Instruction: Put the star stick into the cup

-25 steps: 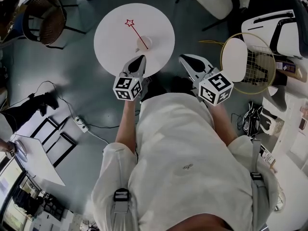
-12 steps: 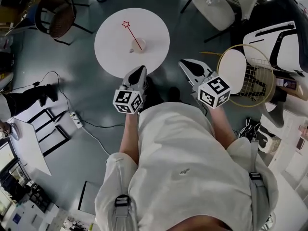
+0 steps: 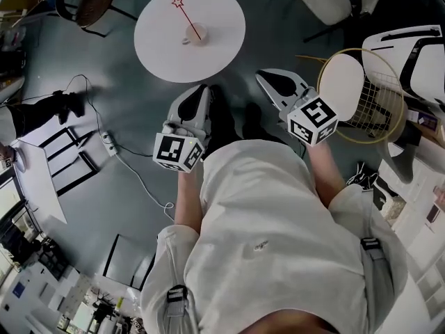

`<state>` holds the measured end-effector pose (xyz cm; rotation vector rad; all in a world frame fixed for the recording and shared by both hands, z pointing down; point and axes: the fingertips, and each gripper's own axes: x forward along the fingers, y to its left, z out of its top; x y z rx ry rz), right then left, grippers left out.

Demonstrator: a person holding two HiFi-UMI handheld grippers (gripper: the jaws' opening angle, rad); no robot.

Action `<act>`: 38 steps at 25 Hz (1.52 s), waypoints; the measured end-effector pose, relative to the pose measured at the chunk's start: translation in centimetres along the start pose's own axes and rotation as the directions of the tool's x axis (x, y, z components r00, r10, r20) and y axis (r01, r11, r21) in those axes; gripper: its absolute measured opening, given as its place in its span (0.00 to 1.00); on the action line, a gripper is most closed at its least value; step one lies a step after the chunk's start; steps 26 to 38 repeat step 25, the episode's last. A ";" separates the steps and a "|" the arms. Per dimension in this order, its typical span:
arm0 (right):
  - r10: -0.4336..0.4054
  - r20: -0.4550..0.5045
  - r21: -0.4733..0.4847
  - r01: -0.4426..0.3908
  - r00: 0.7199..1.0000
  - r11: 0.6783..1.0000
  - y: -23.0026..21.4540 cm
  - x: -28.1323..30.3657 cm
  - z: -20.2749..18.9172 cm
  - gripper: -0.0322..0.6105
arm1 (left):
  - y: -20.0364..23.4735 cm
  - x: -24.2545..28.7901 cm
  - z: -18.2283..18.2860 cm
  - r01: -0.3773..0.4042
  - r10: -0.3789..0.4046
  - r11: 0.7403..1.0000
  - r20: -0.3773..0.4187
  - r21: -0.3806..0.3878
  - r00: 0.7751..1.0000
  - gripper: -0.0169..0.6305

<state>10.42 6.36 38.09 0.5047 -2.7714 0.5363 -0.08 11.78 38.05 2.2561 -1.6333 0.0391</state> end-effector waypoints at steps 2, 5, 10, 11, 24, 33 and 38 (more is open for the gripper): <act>0.019 0.000 -0.017 -0.019 1.000 1.000 0.6 -0.5 -0.3 0.06 | -1.1 -0.7 0.1 -0.001 0.001 1.000 0.008 0.016 1.000 0.04; 0.031 0.009 -0.025 -0.031 0.999 0.999 1.1 -1.2 -0.6 0.06 | -2.5 -1.4 -0.2 -0.006 0.006 1.000 0.012 0.026 1.000 0.04; 0.049 0.018 -0.036 -0.048 0.999 0.998 2.1 -1.8 -0.7 0.06 | -3.6 -2.6 -0.4 -0.022 0.021 0.999 0.037 0.027 0.999 0.04; 0.051 0.019 -0.038 -0.050 0.999 0.998 2.3 -1.9 -0.7 0.06 | -3.7 -3.0 -0.5 -0.026 0.025 0.999 0.041 0.025 0.999 0.04; 0.059 0.011 -0.055 -0.058 0.998 0.997 3.2 -3.4 -1.5 0.06 | -4.1 -4.4 -1.7 -0.065 0.064 0.998 0.044 0.016 0.997 0.04; 0.059 0.011 -0.056 -0.058 0.998 0.997 3.3 -3.4 -1.6 0.06 | -4.2 -4.4 -1.8 -0.064 0.064 0.998 0.043 0.015 0.997 0.04; 0.059 0.011 -0.056 -0.058 0.998 0.997 3.3 -3.4 -1.6 0.06 | -4.2 -4.4 -1.8 -0.064 0.064 0.998 0.043 0.015 0.997 0.04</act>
